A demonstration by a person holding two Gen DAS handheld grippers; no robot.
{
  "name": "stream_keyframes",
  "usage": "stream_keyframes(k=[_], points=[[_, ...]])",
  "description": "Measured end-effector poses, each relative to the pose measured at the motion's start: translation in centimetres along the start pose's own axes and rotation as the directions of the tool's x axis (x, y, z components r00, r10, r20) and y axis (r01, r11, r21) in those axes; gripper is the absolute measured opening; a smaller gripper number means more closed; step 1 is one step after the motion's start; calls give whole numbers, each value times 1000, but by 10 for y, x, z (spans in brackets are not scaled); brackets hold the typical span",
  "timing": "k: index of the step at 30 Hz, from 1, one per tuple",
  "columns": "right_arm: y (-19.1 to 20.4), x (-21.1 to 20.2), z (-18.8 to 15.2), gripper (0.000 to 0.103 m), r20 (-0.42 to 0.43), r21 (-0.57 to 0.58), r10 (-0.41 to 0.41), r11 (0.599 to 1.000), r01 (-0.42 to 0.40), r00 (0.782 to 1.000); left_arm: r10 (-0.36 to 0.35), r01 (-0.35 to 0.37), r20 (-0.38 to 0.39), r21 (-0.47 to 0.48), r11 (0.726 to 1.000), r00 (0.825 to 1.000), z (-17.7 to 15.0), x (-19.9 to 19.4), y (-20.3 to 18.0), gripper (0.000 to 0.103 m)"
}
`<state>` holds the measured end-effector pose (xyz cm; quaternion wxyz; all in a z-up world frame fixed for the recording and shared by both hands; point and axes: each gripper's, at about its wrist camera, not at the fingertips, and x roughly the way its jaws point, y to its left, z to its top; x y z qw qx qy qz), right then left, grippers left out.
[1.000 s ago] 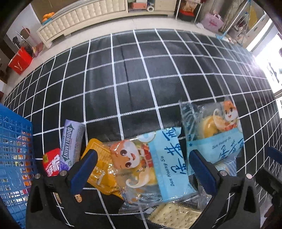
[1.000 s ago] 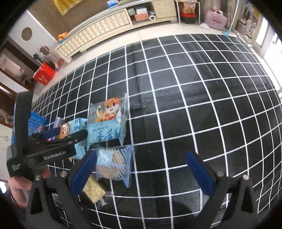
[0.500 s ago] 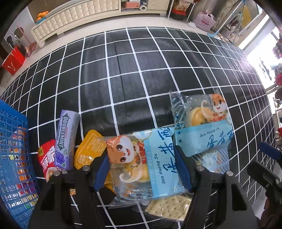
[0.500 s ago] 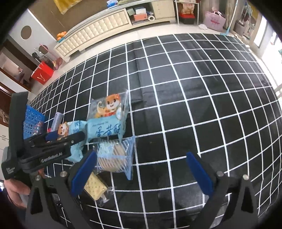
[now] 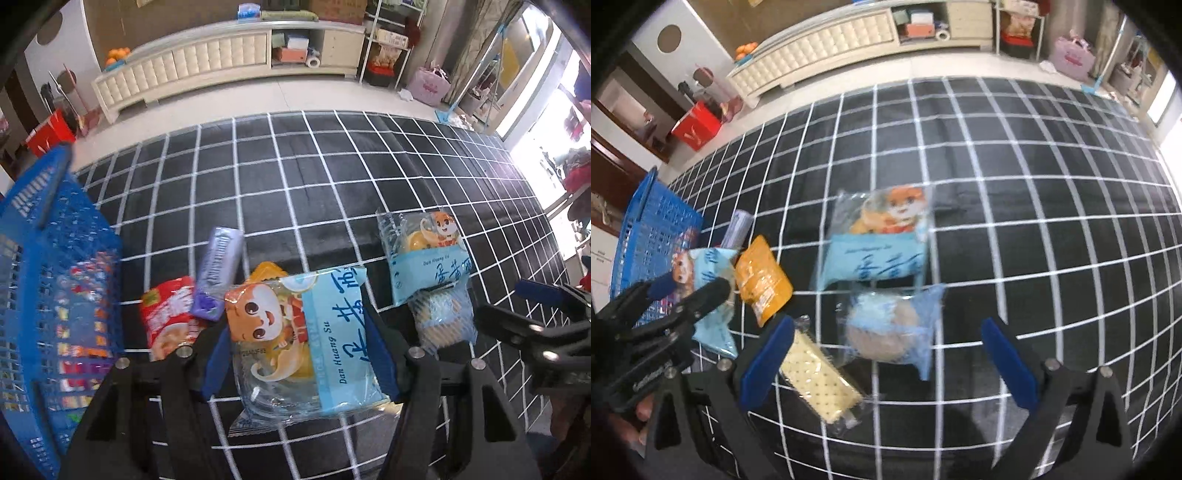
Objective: Organize snacks
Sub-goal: 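Grasp blue-white pastry pack with left tool while right tool grasps striped round cake pack, then carry pastry pack into basket and open left tool while right tool carries cake pack over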
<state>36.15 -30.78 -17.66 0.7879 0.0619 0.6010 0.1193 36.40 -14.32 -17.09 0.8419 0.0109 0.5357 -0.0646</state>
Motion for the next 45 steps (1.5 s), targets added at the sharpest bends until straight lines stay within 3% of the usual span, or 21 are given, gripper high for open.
stream_keyframes(k=[4, 8, 11, 18, 22, 28, 33, 45], points=[[7, 18, 0, 102, -35, -9, -21, 1000, 21, 999, 70, -71, 47, 5, 997, 996, -10, -11, 8, 62], [6, 35, 0, 102, -83, 11, -24, 1000, 25, 996, 30, -29, 23, -50, 998, 999, -14, -4, 25, 62], [7, 46, -1, 97, -107, 23, -25, 999, 28, 994, 50, -49, 17, -50, 998, 999, -14, 3, 29, 62], [27, 56, -5, 92, -109, -80, -131, 989, 122, 985, 27, -27, 5, -15, 1000, 1000, -17, 12, 25, 62], [38, 54, -16, 65, -68, -130, -222, 968, 212, 973, 33, -33, -1, 0, 999, 999, -20, 13, 21, 62], [37, 43, -33, 60, -32, -114, -173, 979, 169, 984, 33, -33, -9, 4, 999, 999, -25, 11, 16, 62], [59, 9, -52, 60, 37, -155, -159, 974, 163, 987, 40, -41, 22, 10, 999, 999, -24, -9, 18, 62], [134, -93, -69, 60, 199, -218, -37, 973, 82, 979, 41, -41, 147, -6, 999, 988, -42, -103, 42, 62]])
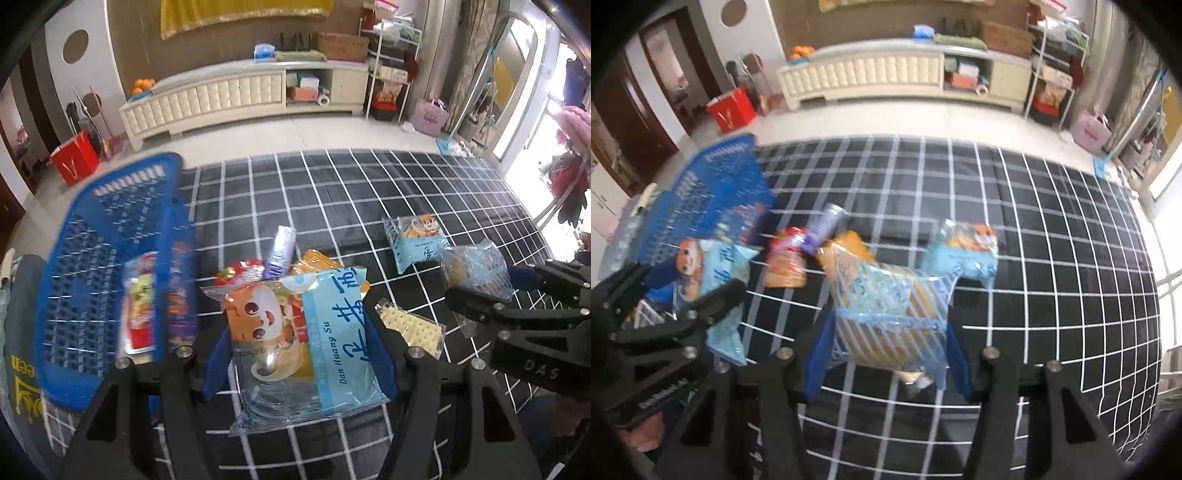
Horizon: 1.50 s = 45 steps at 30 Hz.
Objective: Organize snacks
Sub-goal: 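Carry pastry pack into basket and open left tool while right tool carries cake pack over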
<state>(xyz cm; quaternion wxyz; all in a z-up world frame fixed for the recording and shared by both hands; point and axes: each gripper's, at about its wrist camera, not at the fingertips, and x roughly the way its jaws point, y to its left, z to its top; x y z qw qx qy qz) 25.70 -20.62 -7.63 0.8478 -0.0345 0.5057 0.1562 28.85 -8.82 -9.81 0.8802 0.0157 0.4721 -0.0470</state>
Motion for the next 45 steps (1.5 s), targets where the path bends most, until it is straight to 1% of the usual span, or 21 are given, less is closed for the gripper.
stream_keyframes(k=[1, 5, 9, 12, 15, 18, 23, 28, 30, 33, 38, 41, 42, 45], points=[[-1, -2, 6, 60, 8, 0, 7, 1000, -7, 1000, 4, -4, 7, 0, 1000, 1000, -2, -7, 4, 62], [27, -15, 12, 60, 36, -13, 32, 999, -31, 999, 6, -6, 41, 2, 1000, 999, -5, -34, 24, 62], [52, -21, 18, 60, 49, -34, 60, 998, -59, 997, 17, -17, 69, -1, 1000, 997, -6, -60, 56, 62], [73, -24, 23, 60, 57, -63, 74, 996, -70, 996, 54, -52, 87, -21, 998, 995, -5, -75, 87, 62], [89, -19, 27, 60, 59, -79, 86, 994, -81, 995, 94, -92, 87, -28, 995, 992, -3, -81, 114, 62], [106, -11, 32, 60, 50, -97, 96, 991, -91, 994, 110, -107, 82, -40, 993, 991, 1, -83, 141, 62], [130, 4, 34, 60, 21, -151, 83, 985, -79, 996, 103, -101, 39, -60, 993, 994, 3, -66, 176, 63], [131, 19, 35, 60, -7, -153, 58, 986, -58, 998, 51, -53, -30, -74, 996, 998, 1, -31, 192, 63], [130, 22, 35, 60, -17, -148, 52, 988, -54, 999, 50, -55, -68, -82, 995, 996, 1, -15, 197, 63], [130, 26, 34, 60, -20, -151, 57, 987, -60, 998, 54, -62, -108, -73, 995, 993, -2, 3, 198, 63], [132, 31, 32, 60, -38, -155, 36, 987, -41, 999, 65, -73, -134, -50, 996, 989, -4, 18, 191, 64], [134, 29, 30, 60, -33, -172, 35, 984, -40, 999, 74, -79, -144, -28, 996, 987, -4, 22, 188, 64], [134, 28, 30, 60, -31, -173, 36, 984, -41, 999, 74, -78, -152, -24, 997, 986, -5, 24, 187, 66], [134, 25, 31, 60, -28, -171, 40, 984, -44, 999, 45, -54, -175, -45, 998, 983, -9, 31, 193, 66]])
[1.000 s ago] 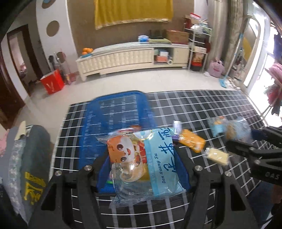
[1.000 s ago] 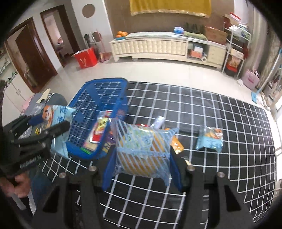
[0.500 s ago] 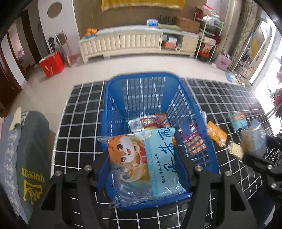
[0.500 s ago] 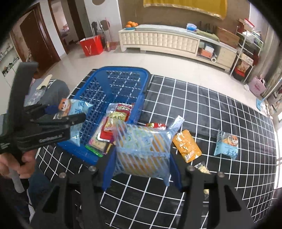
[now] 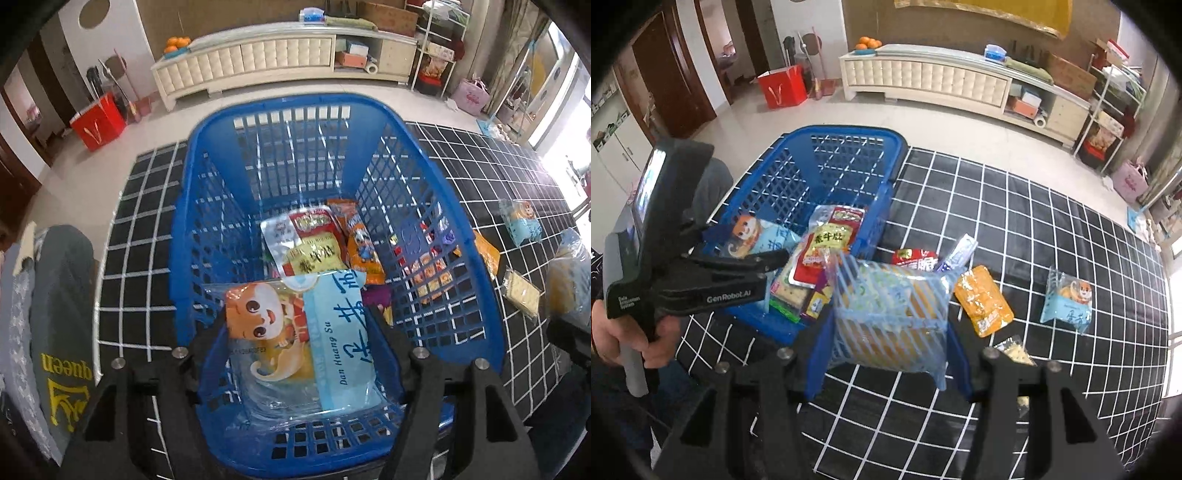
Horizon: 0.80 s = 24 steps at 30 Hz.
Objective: Organize snacks
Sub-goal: 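Carry pastry pack into basket and open left tool while right tool carries cake pack over, then lower striped cake pack into the basket and open right tool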
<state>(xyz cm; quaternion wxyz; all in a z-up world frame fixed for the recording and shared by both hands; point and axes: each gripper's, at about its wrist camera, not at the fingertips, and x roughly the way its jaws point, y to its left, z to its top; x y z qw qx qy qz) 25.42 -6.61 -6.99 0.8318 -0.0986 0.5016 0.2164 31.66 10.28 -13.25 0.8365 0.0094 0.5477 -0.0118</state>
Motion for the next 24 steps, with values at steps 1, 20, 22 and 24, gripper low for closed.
stream_keyframes(k=[1, 20, 22, 24], points=[[0, 0, 0, 60, 0, -1, 0, 1000, 0, 1000, -12, 12, -2, -14, 1000, 1000, -1, 0, 2, 66], [61, 21, 34, 60, -36, -51, 96, 994, -98, 995, 38, -28, 149, -71, 997, 988, -22, -82, 42, 72], [72, 30, 39, 60, -48, -66, 98, 993, -101, 994, 41, -28, 154, -81, 996, 987, -24, -86, 50, 72], [82, 42, 43, 60, -71, -71, 94, 993, -99, 993, 41, -27, 154, -92, 995, 987, -27, -88, 60, 72]])
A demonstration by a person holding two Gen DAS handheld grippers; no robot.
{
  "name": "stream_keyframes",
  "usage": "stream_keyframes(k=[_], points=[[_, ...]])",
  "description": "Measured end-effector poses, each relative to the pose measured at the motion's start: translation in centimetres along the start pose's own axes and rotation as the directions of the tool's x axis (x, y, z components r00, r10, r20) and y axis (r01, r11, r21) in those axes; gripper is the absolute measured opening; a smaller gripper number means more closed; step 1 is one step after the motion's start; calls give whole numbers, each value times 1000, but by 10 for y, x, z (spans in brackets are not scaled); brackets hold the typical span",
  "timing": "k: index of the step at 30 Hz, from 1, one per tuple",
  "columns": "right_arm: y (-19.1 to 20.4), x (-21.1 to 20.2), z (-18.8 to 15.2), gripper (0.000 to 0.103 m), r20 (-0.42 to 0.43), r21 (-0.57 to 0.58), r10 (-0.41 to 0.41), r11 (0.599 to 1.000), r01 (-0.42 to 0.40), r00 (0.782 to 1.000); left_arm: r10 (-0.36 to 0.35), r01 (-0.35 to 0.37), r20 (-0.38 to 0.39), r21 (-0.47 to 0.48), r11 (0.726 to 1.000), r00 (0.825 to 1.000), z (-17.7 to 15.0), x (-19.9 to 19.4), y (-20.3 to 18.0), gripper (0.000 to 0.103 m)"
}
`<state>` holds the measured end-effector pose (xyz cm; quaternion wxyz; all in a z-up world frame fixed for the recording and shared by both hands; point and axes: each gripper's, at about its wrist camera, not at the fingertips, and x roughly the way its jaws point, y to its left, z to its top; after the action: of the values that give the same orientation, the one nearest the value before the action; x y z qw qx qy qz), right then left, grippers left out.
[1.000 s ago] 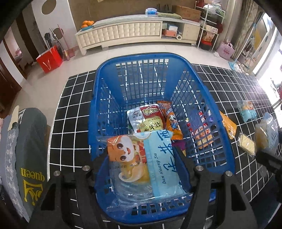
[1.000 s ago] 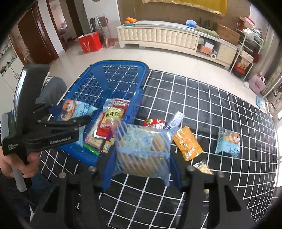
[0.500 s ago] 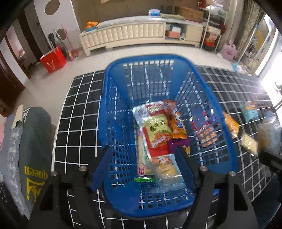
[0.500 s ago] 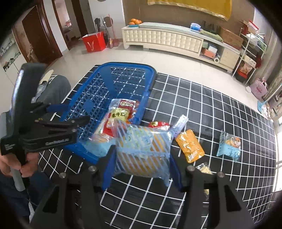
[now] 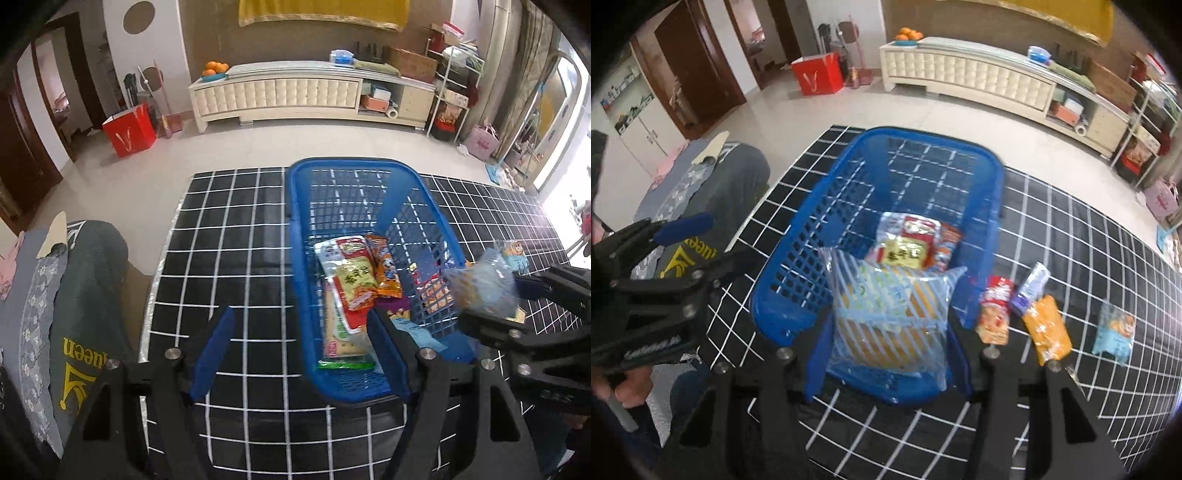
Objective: Organize snacks
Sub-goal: 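Lower striped cake pack into the basket and open right tool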
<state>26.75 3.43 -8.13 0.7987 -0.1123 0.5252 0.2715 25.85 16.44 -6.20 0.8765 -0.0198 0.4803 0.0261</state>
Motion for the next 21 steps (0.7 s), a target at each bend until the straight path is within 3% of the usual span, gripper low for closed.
stream_keyframes(k=[8, 11, 16, 21], points=[[21, 49, 8, 61, -92, -10, 19, 1000, -20, 996, 32, -33, -33, -47, 998, 999, -13, 17, 39, 72], [22, 67, 9, 61, -142, 9, 49, 999, -49, 989, 9, -13, -51, -83, 996, 999, -19, 27, 51, 72], [32, 82, 9, 61, -160, -15, 33, 999, -36, 987, 4, -11, -72, -105, 994, 997, -25, 43, 62, 72], [37, 87, 9, 69, -178, -38, 61, 997, -69, 982, -7, -4, -86, -123, 992, 996, -30, 49, 65, 72]])
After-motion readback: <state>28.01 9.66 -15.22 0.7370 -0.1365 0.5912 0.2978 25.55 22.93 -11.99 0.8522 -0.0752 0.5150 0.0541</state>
